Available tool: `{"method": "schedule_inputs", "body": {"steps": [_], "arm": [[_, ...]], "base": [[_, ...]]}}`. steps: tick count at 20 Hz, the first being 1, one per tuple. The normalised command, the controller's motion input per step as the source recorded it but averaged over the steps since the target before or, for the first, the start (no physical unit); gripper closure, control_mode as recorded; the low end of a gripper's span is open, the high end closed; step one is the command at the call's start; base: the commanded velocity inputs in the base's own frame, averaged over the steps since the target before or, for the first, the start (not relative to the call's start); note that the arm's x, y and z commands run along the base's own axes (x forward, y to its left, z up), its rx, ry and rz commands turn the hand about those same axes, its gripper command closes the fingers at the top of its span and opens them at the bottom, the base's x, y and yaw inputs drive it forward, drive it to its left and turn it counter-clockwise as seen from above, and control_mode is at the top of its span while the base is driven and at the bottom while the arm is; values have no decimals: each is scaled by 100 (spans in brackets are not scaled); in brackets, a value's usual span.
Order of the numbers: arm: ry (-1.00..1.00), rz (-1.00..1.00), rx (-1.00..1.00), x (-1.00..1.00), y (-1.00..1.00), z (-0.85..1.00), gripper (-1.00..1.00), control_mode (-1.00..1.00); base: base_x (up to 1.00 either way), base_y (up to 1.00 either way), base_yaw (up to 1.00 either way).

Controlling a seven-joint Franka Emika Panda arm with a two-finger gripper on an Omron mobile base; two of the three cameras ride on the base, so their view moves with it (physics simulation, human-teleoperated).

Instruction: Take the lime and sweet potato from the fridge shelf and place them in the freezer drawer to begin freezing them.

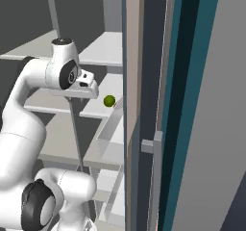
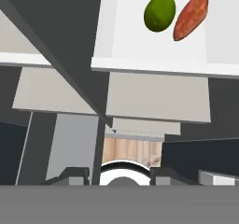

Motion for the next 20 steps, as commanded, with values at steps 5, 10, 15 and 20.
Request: {"method": "schedule_inputs", "body": {"steps": [5,10,15,20], "arm": [[-1,0,-4,0,4,-11,-100,-100],[-3,-11,-14,4,-11,-58,-100,-100],[0,-16,-1,38,-24,-30,-100,-100],[0,-10,0,44,-26,-2,-100,-100]], "base": [[0,0,0],[0,0,0],[0,0,0],[0,0,0]]}}
